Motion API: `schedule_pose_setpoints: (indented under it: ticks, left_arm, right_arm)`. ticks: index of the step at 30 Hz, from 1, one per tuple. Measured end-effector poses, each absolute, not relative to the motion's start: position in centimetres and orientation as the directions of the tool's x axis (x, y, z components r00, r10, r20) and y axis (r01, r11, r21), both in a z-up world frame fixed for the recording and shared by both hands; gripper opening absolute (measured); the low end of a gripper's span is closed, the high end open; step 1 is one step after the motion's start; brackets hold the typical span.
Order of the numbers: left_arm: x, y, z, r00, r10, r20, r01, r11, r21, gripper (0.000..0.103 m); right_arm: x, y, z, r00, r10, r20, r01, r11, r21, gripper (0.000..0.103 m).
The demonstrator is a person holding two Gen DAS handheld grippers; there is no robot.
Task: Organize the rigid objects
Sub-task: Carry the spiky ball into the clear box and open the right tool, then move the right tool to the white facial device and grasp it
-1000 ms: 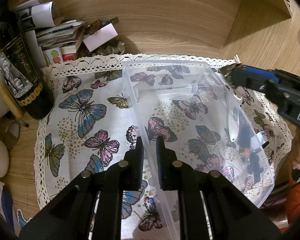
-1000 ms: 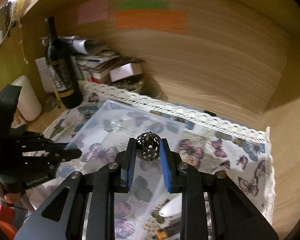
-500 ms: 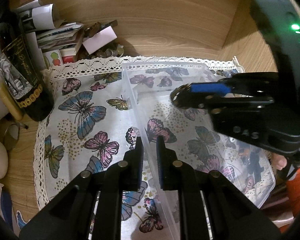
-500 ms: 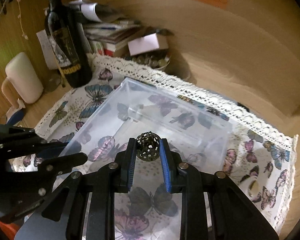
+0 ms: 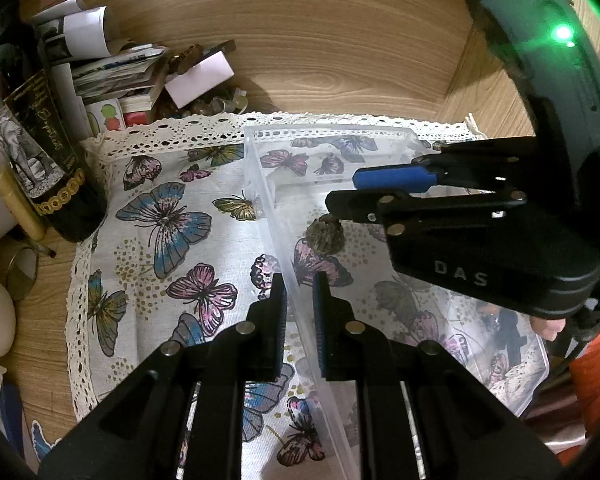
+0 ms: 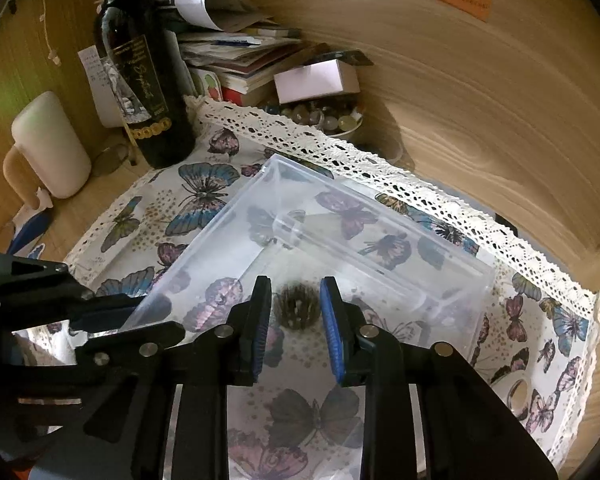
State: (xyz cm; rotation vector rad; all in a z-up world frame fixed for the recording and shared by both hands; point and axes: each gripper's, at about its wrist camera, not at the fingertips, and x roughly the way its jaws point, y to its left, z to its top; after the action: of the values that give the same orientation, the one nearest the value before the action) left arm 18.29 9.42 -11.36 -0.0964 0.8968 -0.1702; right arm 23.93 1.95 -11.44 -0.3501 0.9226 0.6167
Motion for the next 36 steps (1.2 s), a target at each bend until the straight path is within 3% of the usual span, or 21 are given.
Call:
schedule_pose_setpoints:
  ticks: [11, 23, 28, 32, 36]
  left_arm:
    - [18.3, 9.3, -11.3, 0.612, -0.181, -0.770, 0.106, 0.983, -0.147, 0.013]
    - [18.3, 9.4, -11.4, 0.612, -0.180, -0.770, 0.101, 0.984, -0.149, 0.013]
    - [18.3, 9.4, -11.3, 0.610, -0.177, -0.772, 0.101, 0.984, -0.146, 0.013]
    - [18.3, 9.4, -11.3, 0.609, -0.176, -0.773, 0.101, 0.984, -0.144, 0.013]
    - [18.3, 9.4, -11.3, 0.610, -0.173, -0.773, 0.102, 0.985, -0.140, 0.013]
  right_arm:
    - [22.1, -1.4, -8.1, 0.577, 0.337, -0.744, -0.558, 0.828, -0.059, 0.048]
    - [21.3, -10.2, -5.1, 0.731, 0.169, -0.661, -0.320, 0.940, -0.114, 0.050]
    - [22.0, -13.8, -6.2, 0.723, 0.097, -0.684, -0.220, 0.971, -0.096, 0.051]
    - [22.7, -15.3, -8.7, 0.682, 0.047, -0.730, -0.181, 0.978, -0.106, 0.063]
    - [23.7, -16.2, -11.6, 0.595, 0.074, -0.800, -0.190, 0.980, -0.050, 0.063]
